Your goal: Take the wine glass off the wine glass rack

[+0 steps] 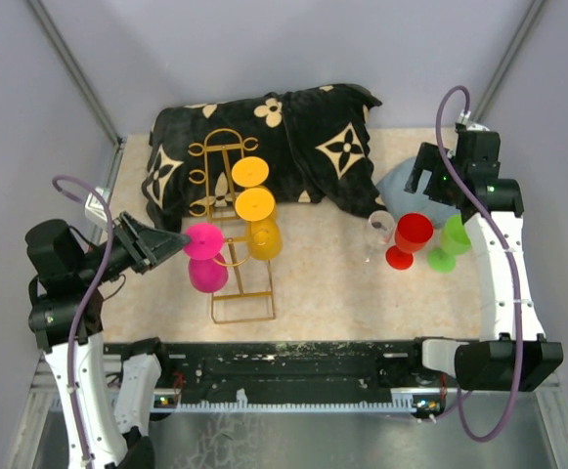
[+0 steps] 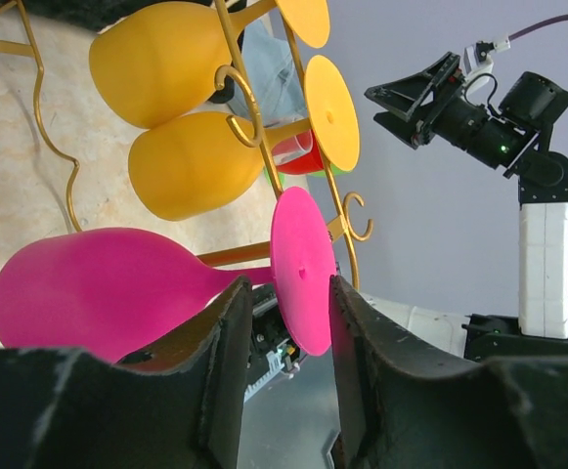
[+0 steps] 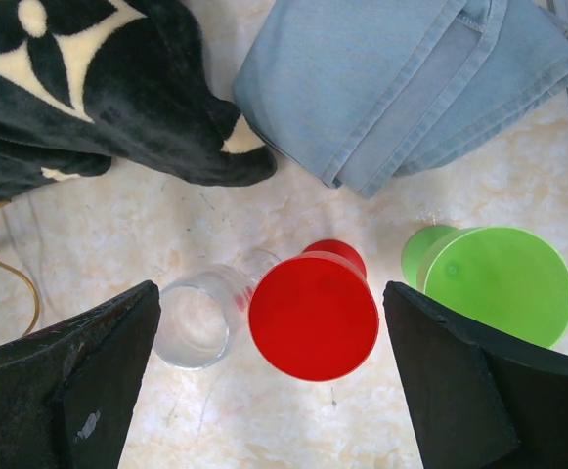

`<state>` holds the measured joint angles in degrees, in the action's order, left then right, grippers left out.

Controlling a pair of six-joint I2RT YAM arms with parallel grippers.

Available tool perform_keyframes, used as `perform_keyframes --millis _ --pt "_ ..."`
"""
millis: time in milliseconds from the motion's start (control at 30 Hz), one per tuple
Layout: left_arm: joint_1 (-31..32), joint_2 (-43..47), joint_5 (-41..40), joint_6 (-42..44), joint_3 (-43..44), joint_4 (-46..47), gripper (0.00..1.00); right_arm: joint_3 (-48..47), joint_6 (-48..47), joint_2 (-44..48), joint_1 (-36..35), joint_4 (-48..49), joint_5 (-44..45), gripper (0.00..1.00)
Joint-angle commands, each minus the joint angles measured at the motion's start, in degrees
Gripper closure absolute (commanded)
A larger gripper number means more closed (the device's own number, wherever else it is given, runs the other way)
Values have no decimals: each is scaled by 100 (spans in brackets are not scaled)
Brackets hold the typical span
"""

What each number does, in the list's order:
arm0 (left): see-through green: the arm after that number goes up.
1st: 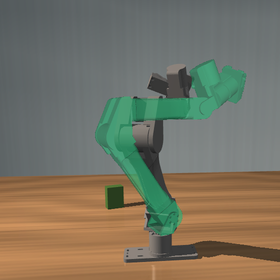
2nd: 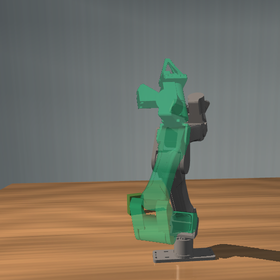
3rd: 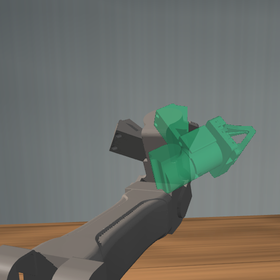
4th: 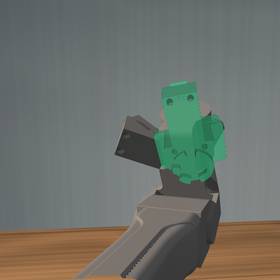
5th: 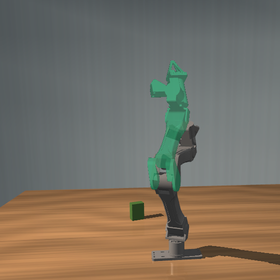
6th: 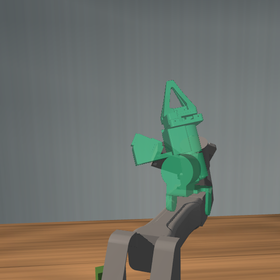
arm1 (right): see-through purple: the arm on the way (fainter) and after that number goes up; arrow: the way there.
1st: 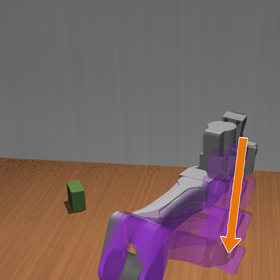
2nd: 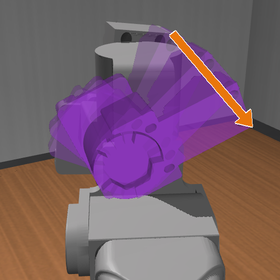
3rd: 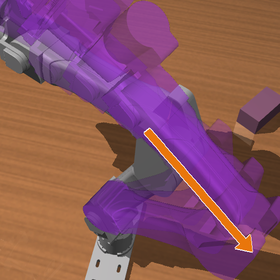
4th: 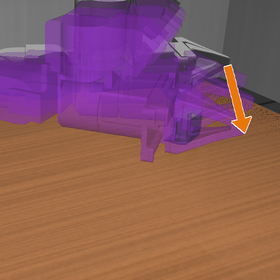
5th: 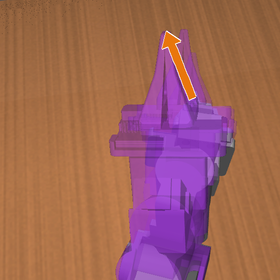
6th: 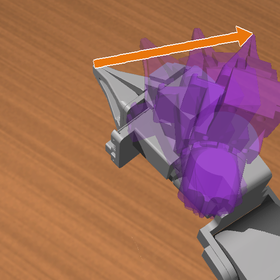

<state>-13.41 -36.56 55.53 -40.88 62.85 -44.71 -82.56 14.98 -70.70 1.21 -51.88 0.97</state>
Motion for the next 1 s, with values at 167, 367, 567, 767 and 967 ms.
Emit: perform_keyframes --millis 167,367,567,767,967 --pt "-48 104 -8 153 158 -225 64 -93 -48 65 -69 257 -19 3" --pt "-48 90 28 116 89 -155 75 -80 -48 91 -69 240 -3 2" --pt "-48 39 22 116 106 -169 91 -84 -48 65 -66 248 -14 2" --pt "-48 -25 -4 229 279 -378 100 -81 -65 32 -64 266 -14 2" --pt "-48 -116 68 274 445 -442 100 -94 -57 -22 -77 292 -53 2"
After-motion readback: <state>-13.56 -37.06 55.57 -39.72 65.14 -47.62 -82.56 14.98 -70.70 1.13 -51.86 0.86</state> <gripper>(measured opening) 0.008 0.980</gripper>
